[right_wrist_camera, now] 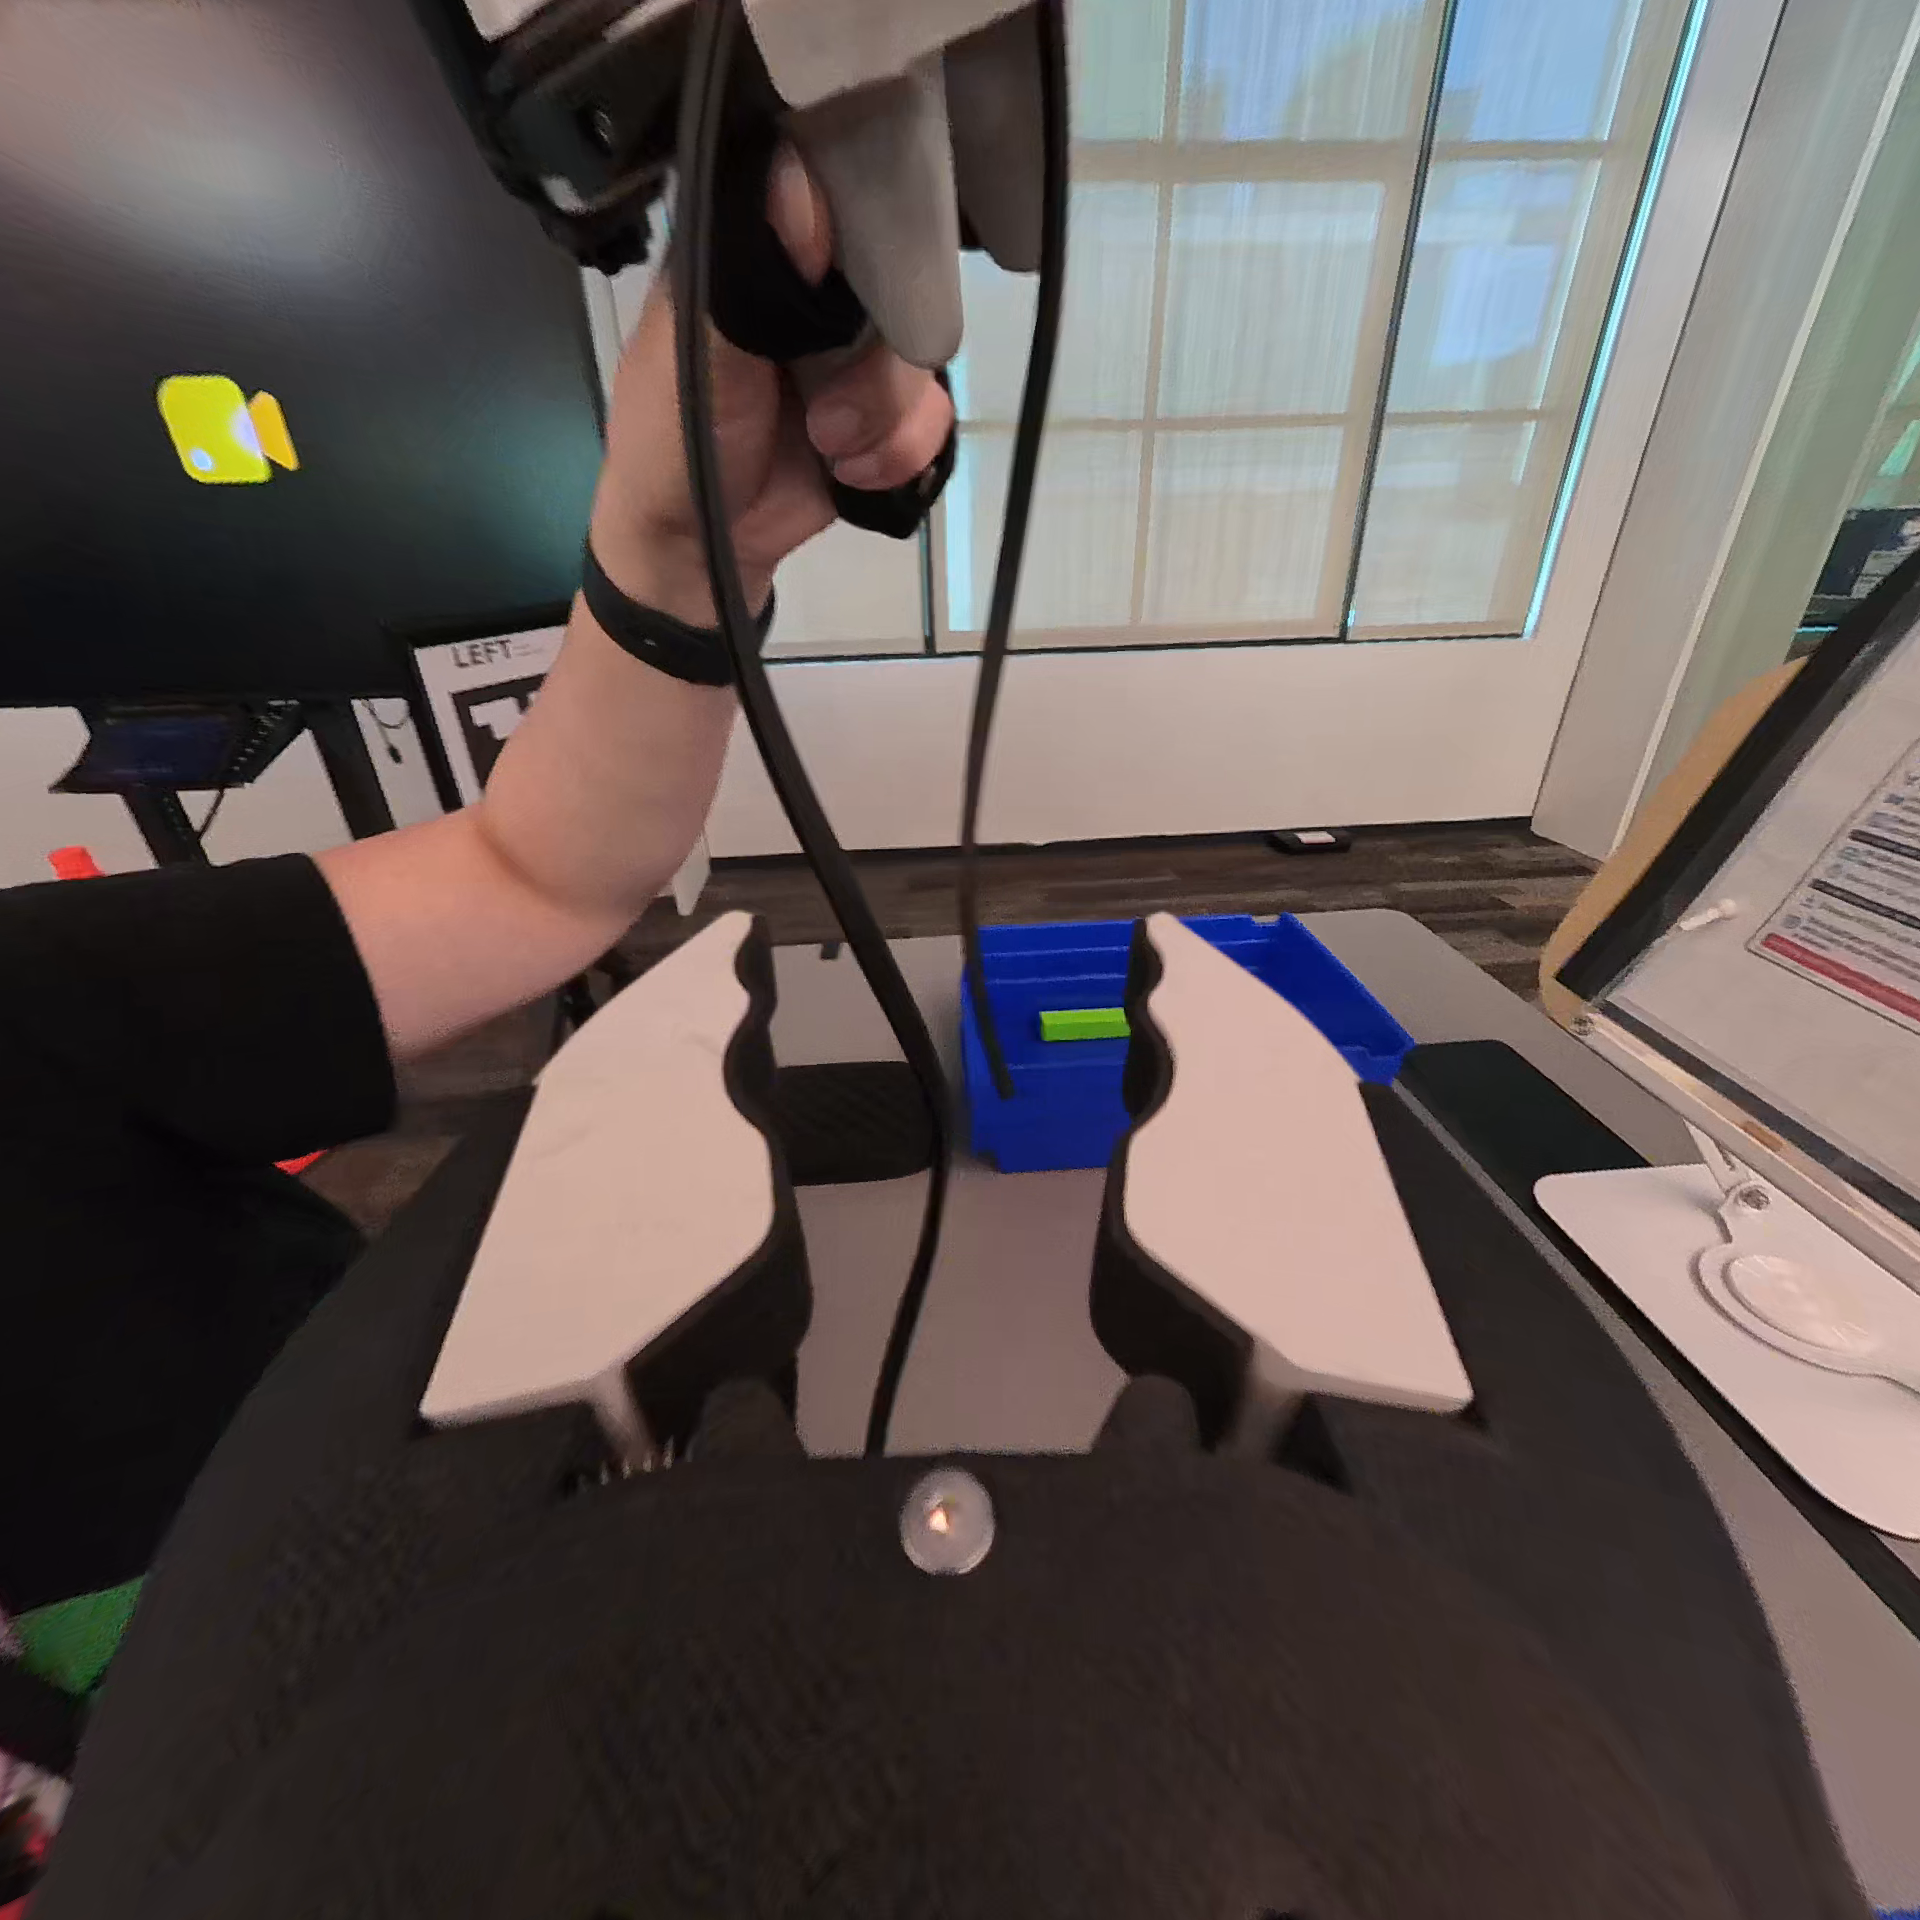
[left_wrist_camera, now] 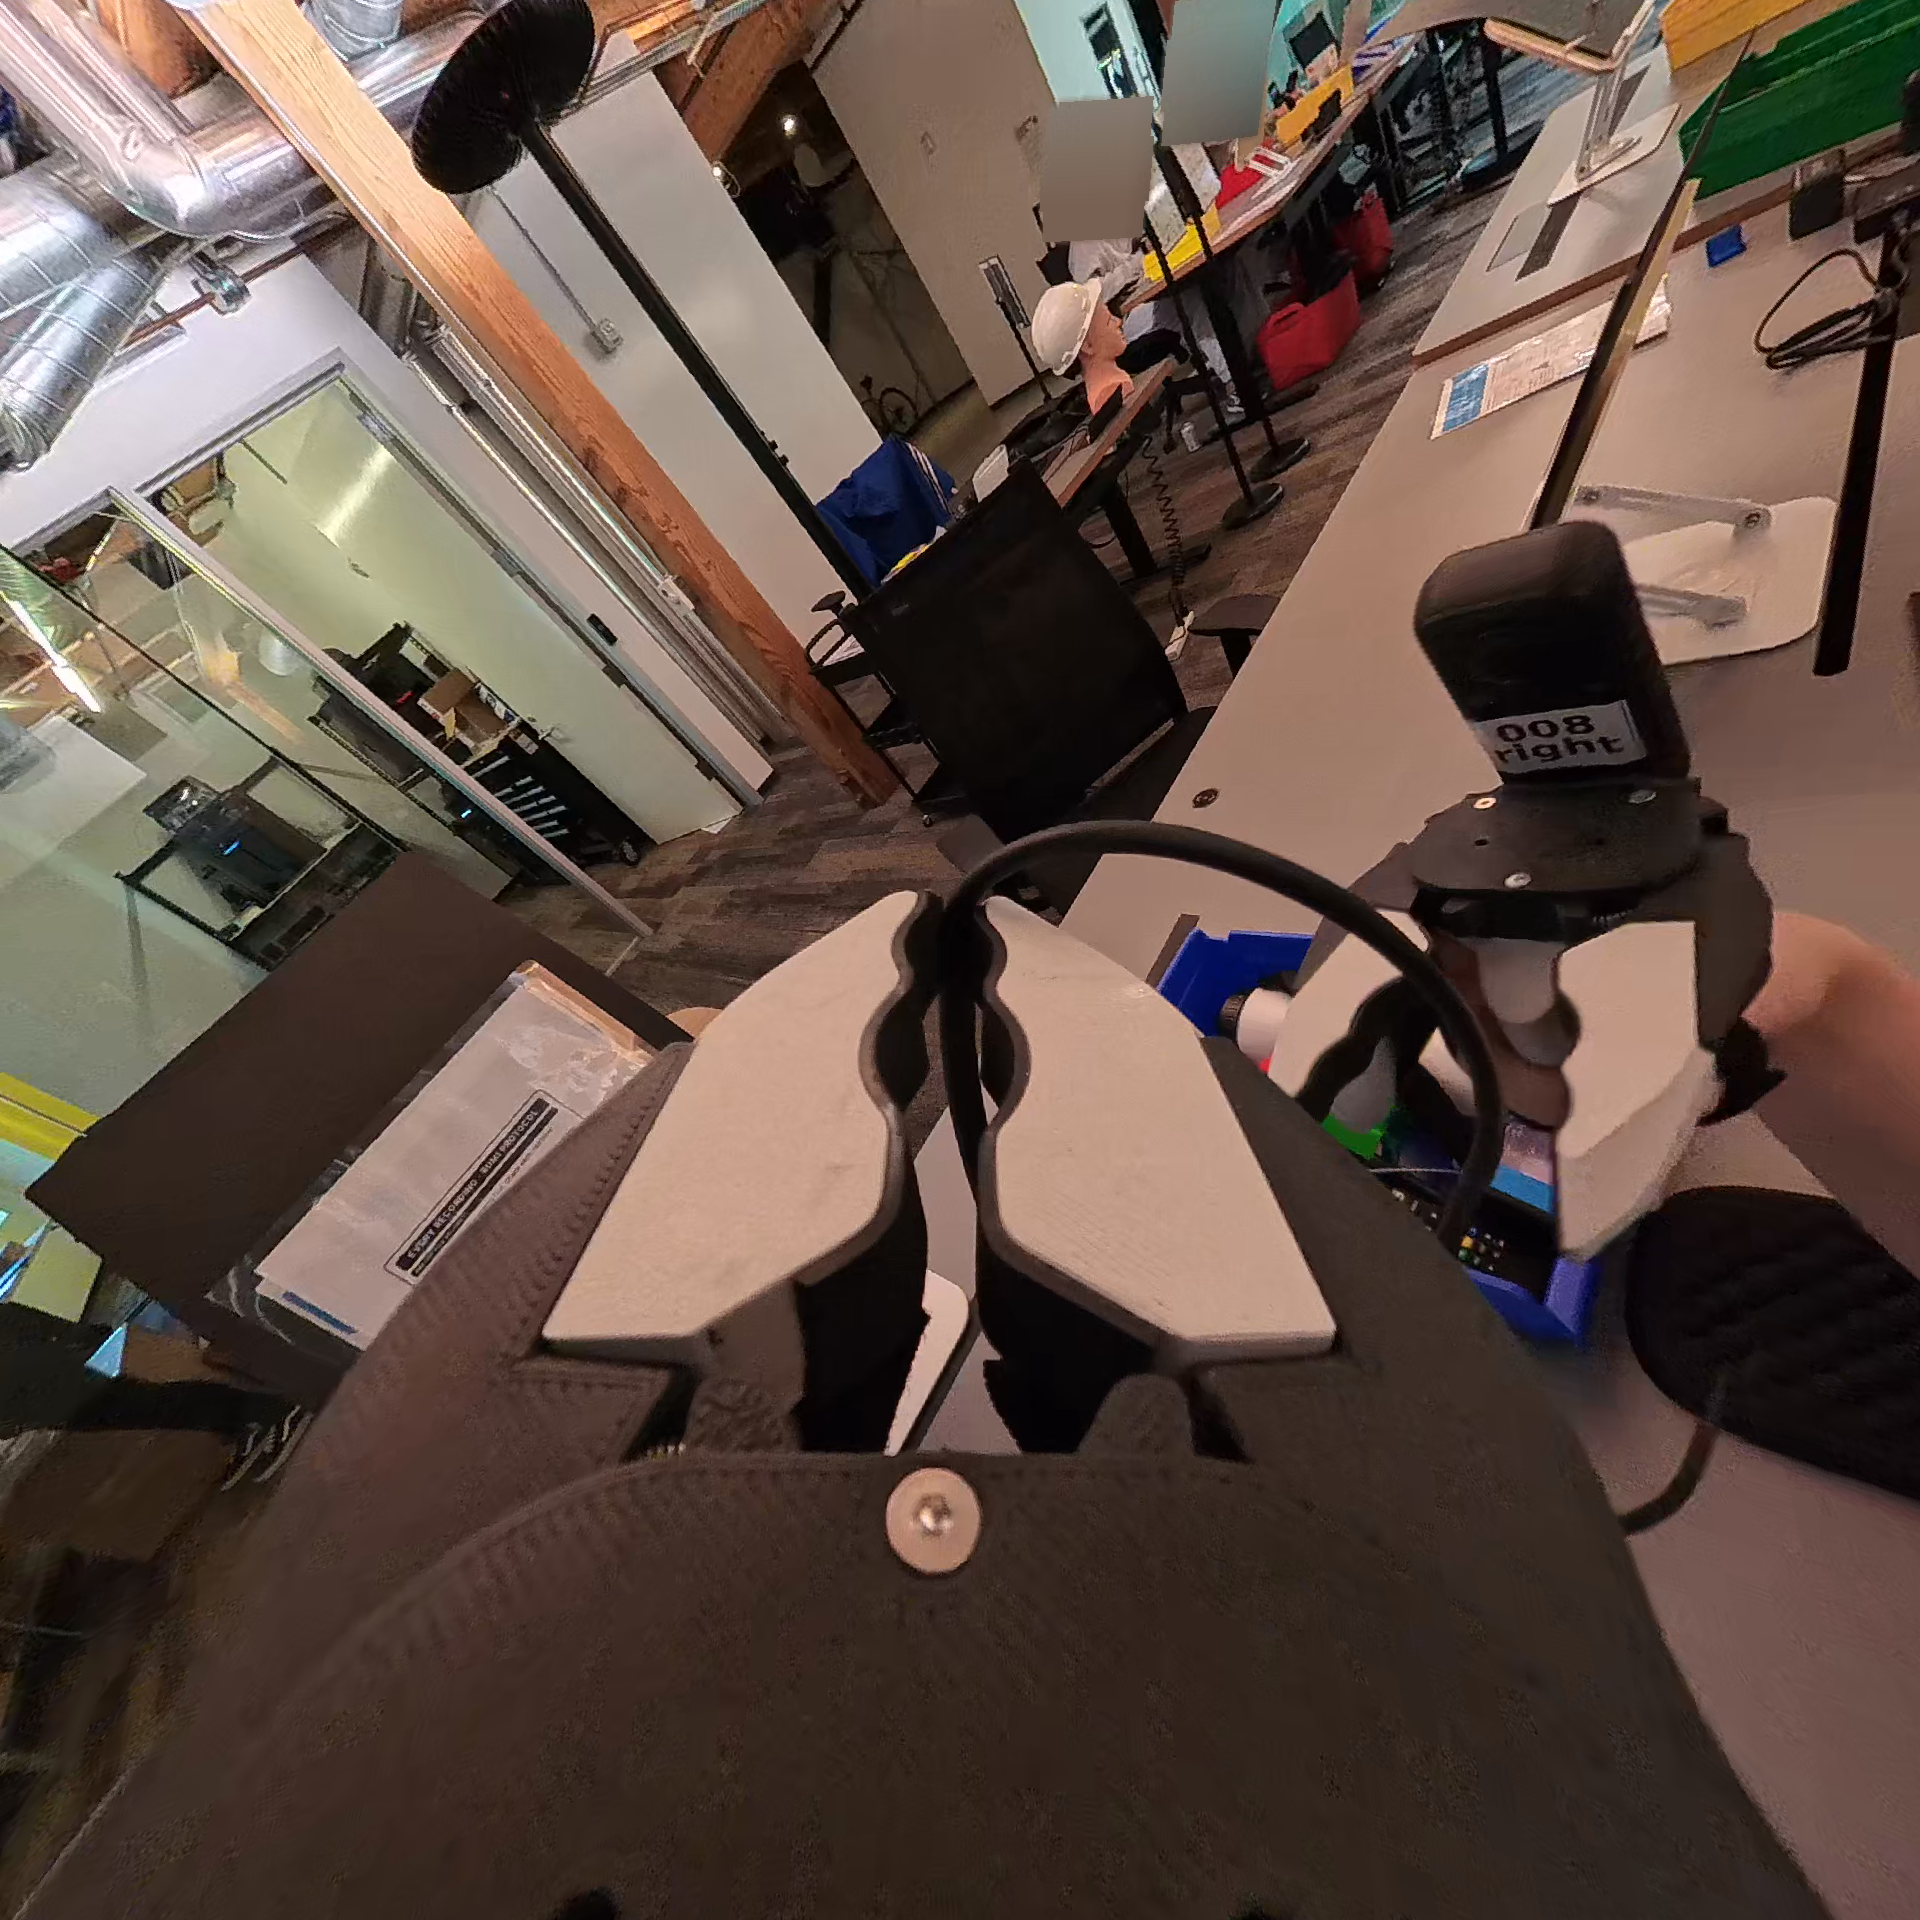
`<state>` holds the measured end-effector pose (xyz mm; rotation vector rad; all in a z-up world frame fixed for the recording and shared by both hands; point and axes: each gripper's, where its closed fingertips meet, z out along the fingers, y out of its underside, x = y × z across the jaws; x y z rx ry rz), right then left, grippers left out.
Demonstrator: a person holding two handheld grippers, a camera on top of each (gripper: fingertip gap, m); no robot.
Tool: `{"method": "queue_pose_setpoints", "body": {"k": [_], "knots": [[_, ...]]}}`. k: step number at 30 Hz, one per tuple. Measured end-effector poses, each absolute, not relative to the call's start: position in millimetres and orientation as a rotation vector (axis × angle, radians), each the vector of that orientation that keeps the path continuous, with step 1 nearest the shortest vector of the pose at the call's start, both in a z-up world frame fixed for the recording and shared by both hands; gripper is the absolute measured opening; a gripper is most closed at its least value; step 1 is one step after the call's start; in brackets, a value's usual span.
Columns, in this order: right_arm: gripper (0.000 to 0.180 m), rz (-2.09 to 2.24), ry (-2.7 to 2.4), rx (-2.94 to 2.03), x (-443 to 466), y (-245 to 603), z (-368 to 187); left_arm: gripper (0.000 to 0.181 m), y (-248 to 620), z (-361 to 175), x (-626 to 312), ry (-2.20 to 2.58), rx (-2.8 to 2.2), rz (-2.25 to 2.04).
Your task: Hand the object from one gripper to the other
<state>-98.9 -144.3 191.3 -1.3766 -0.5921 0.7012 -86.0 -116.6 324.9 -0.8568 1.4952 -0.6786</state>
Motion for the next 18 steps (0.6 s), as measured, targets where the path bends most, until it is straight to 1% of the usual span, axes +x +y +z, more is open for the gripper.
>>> {"method": "queue_pose_setpoints", "body": {"k": [5, 6, 7, 8, 9, 14, 15, 17, 18], "knots": [[0.062, 0.703, -0.634, -1.418, -115, -131, 179, 0.005, -116, 323, -94, 1.494, -0.855, -0.665], [0.054, 0.709, -0.668, -1.428, -121, -131, 176, 0.005, -115, 323, -96, 1.492, -0.856, -0.662], [0.037, 0.703, -0.708, -1.431, -127, -131, 173, 0.005, -114, 323, -98, 1.491, -0.858, -0.663], [0.002, 0.694, -0.745, -1.424, -131, -132, 172, 0.004, -113, 322, -101, 1.492, -0.862, -0.665], [0.001, 0.693, -0.746, -1.414, -134, -131, 173, 0.004, -112, 321, -104, 1.494, -0.867, -0.668], [0.001, 0.723, -0.773, -1.337, -138, -134, 180, 0.005, -103, 318, -119, 1.462, -0.875, -0.650], [0.007, 0.698, -0.803, -1.331, -139, -136, 177, 0.005, -101, 319, -121, 1.458, -0.879, -0.652], [0.040, 0.641, -0.832, -1.339, -139, -135, 171, 0.005, -99, 321, -125, 1.453, -0.892, -0.671], [0.049, 0.616, -0.831, -1.343, -139, -132, 170, 0.005, -98, 322, -127, 1.451, -0.893, -0.676]]}}
